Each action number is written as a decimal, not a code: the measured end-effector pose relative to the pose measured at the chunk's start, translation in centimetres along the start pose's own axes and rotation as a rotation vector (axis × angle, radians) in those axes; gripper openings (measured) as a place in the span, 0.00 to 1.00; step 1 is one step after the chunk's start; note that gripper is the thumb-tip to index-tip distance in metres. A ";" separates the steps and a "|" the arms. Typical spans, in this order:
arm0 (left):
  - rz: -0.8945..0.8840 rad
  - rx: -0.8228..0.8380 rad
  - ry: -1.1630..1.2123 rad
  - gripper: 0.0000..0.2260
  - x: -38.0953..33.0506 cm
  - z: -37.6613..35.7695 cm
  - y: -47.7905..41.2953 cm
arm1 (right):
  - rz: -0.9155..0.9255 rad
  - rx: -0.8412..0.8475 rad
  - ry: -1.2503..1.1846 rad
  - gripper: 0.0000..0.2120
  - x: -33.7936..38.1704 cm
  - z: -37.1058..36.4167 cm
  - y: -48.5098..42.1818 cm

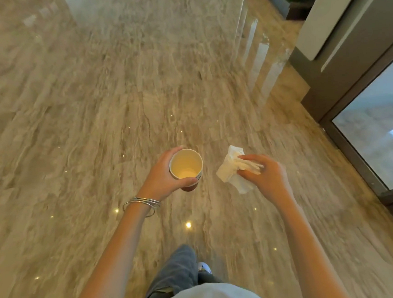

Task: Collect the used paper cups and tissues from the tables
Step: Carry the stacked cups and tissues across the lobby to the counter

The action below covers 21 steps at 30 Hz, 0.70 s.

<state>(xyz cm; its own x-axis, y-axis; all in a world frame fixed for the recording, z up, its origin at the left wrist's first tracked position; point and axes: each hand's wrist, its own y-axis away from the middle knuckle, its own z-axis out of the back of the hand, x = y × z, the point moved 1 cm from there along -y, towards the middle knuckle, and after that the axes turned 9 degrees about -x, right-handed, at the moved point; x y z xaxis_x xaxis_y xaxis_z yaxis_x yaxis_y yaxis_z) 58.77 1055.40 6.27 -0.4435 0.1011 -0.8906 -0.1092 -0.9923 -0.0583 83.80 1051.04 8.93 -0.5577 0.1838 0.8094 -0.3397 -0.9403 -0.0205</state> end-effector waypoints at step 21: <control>-0.028 0.051 -0.040 0.38 3.6 2.1 -47.0 | -0.046 -0.050 0.042 0.12 7.7 -11.1 -43.9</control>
<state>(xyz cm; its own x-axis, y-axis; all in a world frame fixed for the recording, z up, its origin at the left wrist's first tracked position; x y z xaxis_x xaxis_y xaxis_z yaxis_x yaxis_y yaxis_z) 60.48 1102.52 6.78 -0.4747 0.1330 -0.8700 -0.1667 -0.9842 -0.0595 86.02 1096.91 9.58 -0.5717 0.2392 0.7849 -0.4025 -0.9153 -0.0142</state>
